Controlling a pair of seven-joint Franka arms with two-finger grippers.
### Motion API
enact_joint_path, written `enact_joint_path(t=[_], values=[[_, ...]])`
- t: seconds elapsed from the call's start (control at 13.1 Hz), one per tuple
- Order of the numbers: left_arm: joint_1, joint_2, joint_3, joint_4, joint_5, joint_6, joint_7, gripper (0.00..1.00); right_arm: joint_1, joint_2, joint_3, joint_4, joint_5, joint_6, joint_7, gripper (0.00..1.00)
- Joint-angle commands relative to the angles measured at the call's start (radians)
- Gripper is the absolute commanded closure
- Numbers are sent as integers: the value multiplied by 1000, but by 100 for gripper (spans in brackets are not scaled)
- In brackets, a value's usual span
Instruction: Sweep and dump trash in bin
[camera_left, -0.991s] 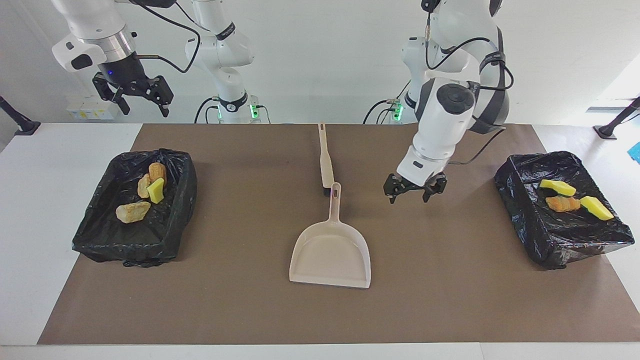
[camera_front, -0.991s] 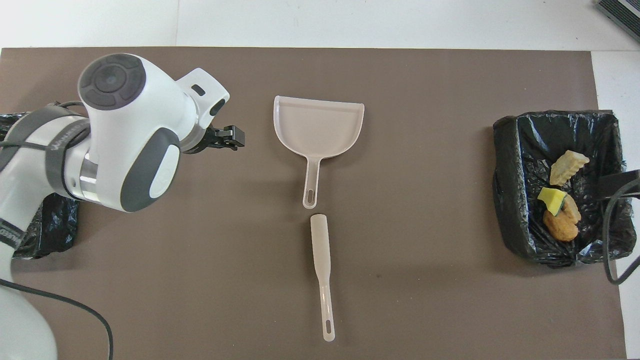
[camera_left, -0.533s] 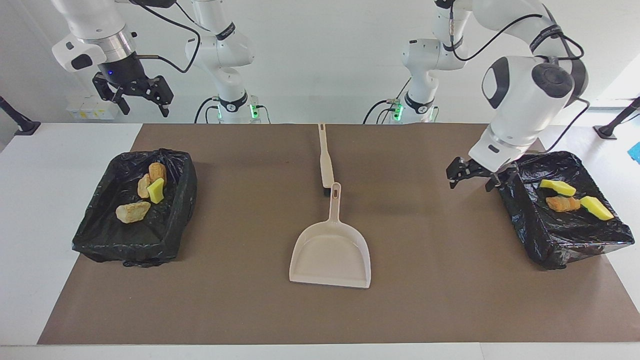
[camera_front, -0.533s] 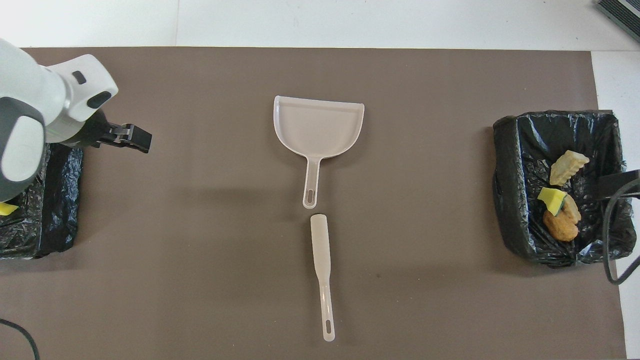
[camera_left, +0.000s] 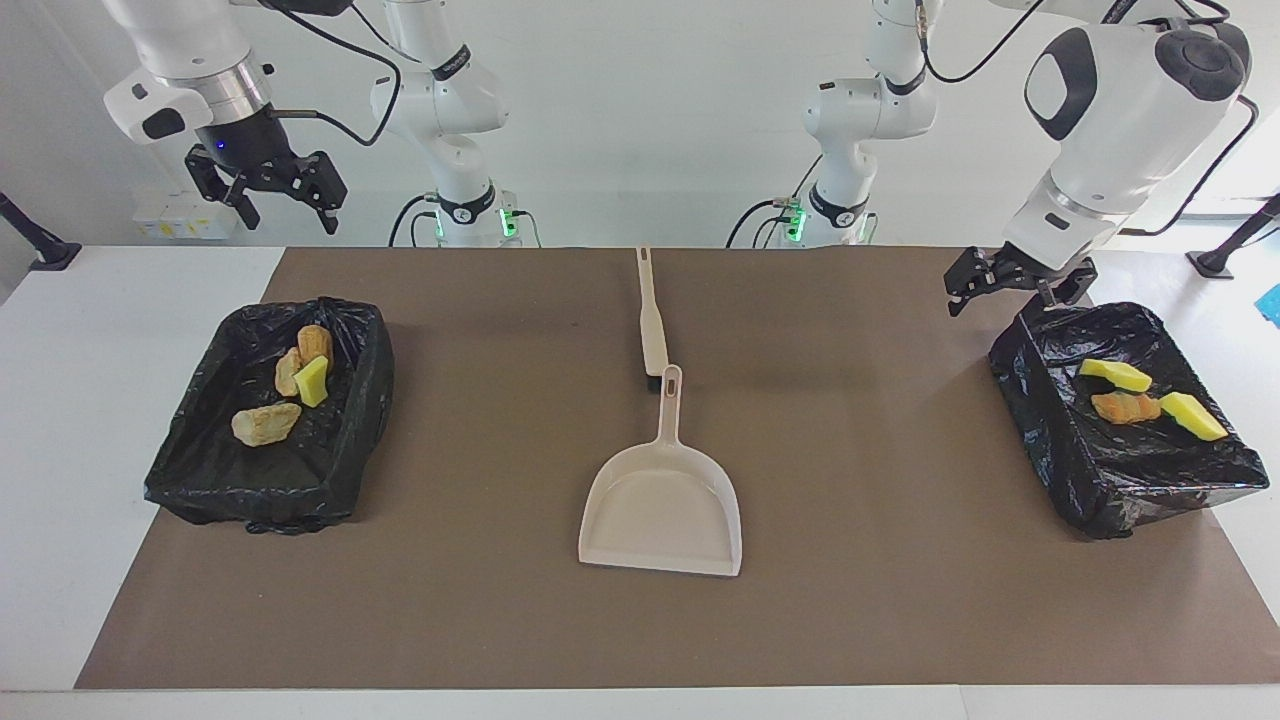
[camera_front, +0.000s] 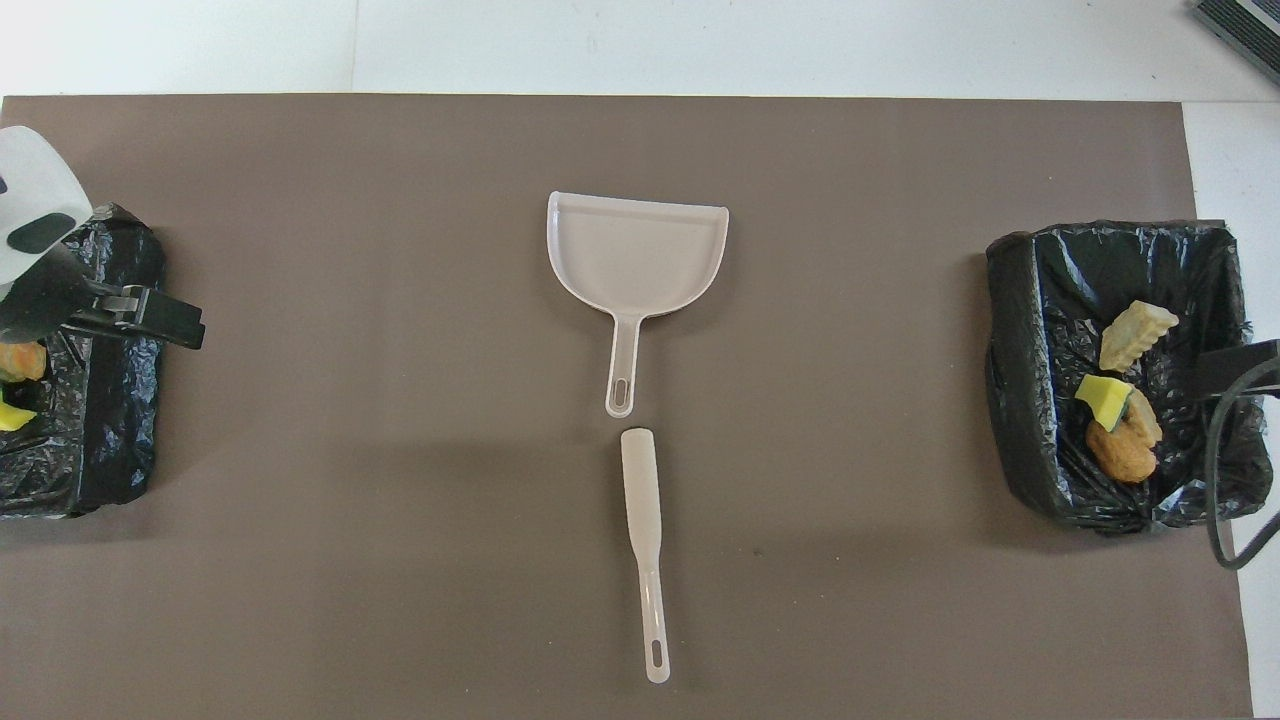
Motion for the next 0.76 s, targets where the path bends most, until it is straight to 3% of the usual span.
enact_joint_path(t=[0.0,0.3,0.69], values=[[17,-114,-3,-100,-11,-14,23,0,-2,-12,1,-13,8,10,-2,0],[17,-117,-3,-52,-1,-84,54,0,-2,-12,1,-13,8,10,-2,0],[17,-119,-3,-52,-2,-72,51,0,-2,-12,1,-13,8,10,-2,0]])
